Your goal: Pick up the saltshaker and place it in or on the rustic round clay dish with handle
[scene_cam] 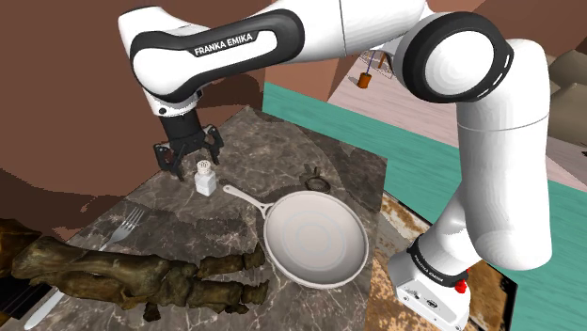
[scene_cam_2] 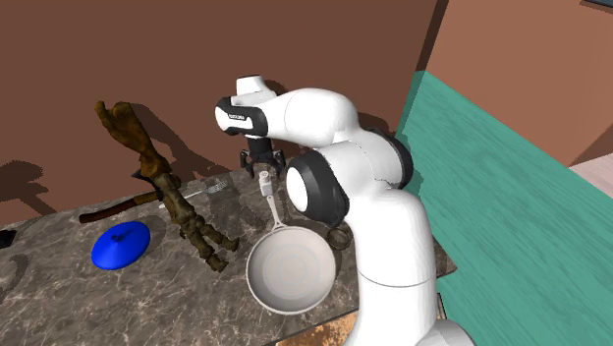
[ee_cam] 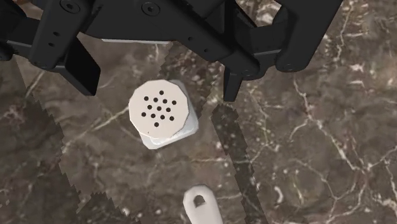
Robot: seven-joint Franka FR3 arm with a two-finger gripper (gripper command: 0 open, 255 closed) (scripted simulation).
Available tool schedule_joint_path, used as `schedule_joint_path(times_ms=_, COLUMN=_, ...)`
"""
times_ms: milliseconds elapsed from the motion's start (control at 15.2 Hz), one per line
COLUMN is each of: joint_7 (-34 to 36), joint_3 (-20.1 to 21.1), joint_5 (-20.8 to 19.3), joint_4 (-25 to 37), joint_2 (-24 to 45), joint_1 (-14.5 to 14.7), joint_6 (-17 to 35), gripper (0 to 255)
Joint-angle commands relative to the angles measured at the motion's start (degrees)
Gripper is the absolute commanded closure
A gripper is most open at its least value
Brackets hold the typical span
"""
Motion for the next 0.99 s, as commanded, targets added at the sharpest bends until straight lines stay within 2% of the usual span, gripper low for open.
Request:
schedule_joint_path(times_ms=0, joint_7=-0.04, joint_3=-0.04, joint_5=-0.04, joint_4=-1.22, joint_2=0.01, joint_1=-0.1, joint_6=1.25, gripper=0)
schedule_joint_path(times_ms=462, joint_7=-0.04, joint_3=-0.04, joint_5=-0.04, joint_4=-1.18, joint_2=0.03, joint_1=-0.1, joint_6=1.23, gripper=0)
schedule_joint_path(times_ms=528, joint_7=-0.04, joint_3=-0.04, joint_5=-0.04, joint_4=-1.18, joint_2=0.03, joint_1=-0.1, joint_6=1.23, gripper=255)
schedule_joint_path(times_ms=924, joint_7=-0.04, joint_3=-0.04, joint_5=-0.04, joint_4=-1.18, joint_2=0.03, joint_1=-0.1, joint_6=1.23, gripper=255)
